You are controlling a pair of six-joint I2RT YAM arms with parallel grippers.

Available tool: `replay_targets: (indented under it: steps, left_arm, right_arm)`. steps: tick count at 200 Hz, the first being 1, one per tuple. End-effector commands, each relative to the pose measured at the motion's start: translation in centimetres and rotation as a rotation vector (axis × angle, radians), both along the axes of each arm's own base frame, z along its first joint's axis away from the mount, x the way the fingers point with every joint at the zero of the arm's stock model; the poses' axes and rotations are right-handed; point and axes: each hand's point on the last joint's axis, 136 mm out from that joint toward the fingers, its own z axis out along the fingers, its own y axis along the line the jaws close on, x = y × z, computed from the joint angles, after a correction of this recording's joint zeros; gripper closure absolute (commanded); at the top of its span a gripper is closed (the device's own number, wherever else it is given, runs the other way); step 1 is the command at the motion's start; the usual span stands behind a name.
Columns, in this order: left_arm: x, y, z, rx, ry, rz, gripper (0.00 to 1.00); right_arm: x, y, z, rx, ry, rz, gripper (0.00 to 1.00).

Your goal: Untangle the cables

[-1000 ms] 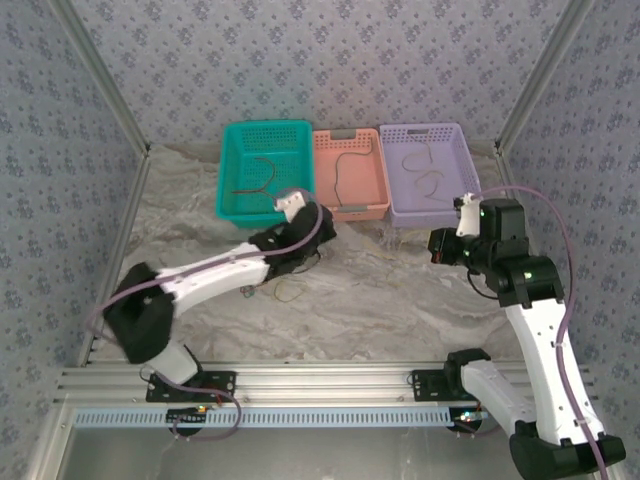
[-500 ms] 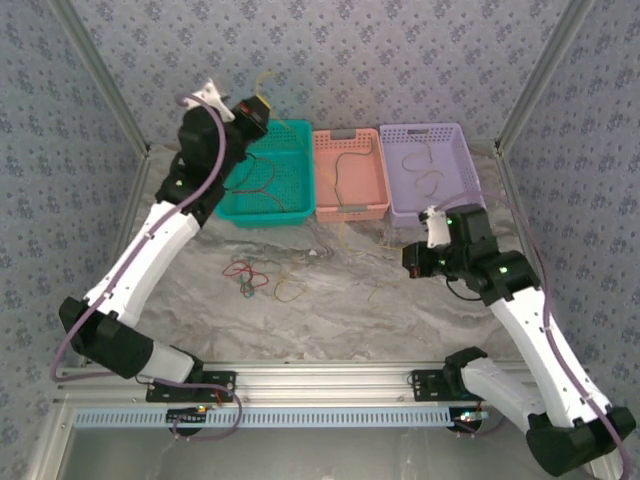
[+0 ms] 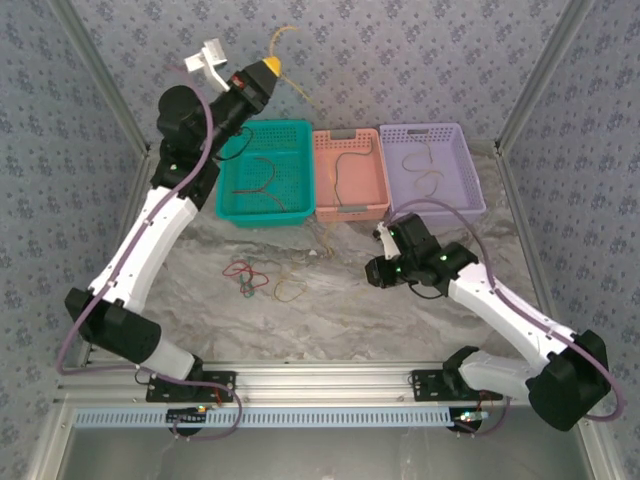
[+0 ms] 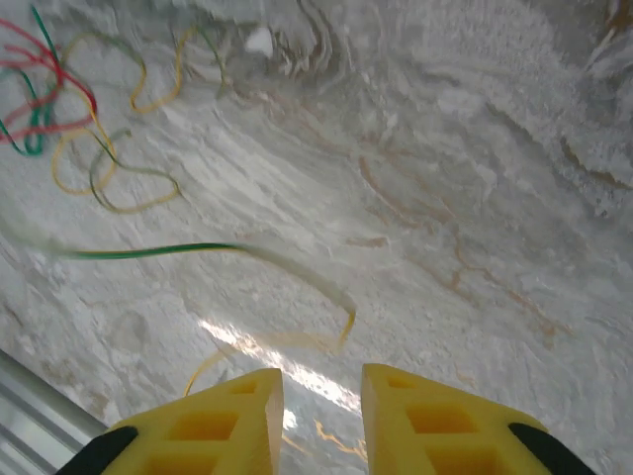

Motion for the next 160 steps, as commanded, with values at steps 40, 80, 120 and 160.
replay_targets:
  steps: [40, 80, 120, 160]
  left_arm:
    - [-0.8, -3.6, 0.3, 0.023, -0.055, -0.133, 1.0]
    - [-1.7, -5.7, -0.5, 0.06, -0.045, -0.185, 1.0]
    - [-3.0, -7.8, -1.6, 0.104, -0.03, -0.233, 1.0]
    - [-4.5, -10.3, -2.2, 0.152, -0.027, -0.289, 1.0]
  right_arm:
    - [2.5, -0.4, 14.3, 0.186, -0.333, -0.028, 0.48]
    - [4.5, -0.1, 22.7, 0.278, -0.528, 0.001, 0.42]
    - [8.7, 1.2, 28.5, 0.296, -0.714, 0.089, 0.36]
    - [11.0, 3.3, 29.9, 0.288, -0.755, 0.187, 0.35]
